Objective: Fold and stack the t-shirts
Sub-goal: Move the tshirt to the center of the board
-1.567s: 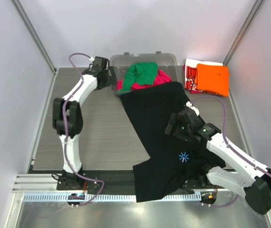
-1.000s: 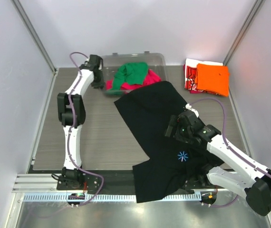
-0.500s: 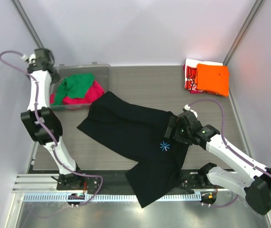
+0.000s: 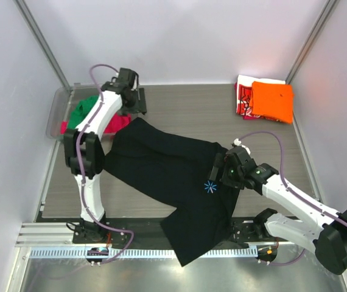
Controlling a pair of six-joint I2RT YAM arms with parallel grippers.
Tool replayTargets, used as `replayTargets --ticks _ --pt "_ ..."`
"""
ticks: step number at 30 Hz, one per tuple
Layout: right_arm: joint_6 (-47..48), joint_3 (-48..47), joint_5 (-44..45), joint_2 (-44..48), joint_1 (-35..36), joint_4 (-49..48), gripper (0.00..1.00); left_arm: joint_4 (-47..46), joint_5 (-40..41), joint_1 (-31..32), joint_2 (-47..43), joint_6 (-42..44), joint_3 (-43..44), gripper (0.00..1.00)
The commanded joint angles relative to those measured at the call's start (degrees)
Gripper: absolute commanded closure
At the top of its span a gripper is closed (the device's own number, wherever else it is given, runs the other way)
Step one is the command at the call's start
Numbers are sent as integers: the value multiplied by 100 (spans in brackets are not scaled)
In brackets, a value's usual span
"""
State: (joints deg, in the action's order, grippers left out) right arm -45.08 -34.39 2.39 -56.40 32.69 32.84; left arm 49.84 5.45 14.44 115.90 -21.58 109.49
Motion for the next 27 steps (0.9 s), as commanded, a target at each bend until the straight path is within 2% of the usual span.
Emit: replayTargets --ticks 1,6,8,10,15,23,27 --pt "-203 178 -160 -159 36 -671 0 -115 -818 252 415 93 370 25" --pt "-317 442 59 -731 -25 -981 0 59 -880 384 1091 49 800 25" --pt "-457 495 304 -985 -113 -894 0 358 -269 376 1496 -29 1038 24" --pt "-537 573 411 -1083 -359 -771 0 754 -107 323 1751 -4 1276 25" --pt "-511 618 516 -1136 -1228 -612 0 992 894 51 1665 154 1145 24" --pt "86 -50 850 -1294 -2423 -235 0 1185 1528 -906 1383 321 925 24" --pt "429 -120 956 -1172 -3197 -94 0 1176 1730 -1004 1287 339 775 24"
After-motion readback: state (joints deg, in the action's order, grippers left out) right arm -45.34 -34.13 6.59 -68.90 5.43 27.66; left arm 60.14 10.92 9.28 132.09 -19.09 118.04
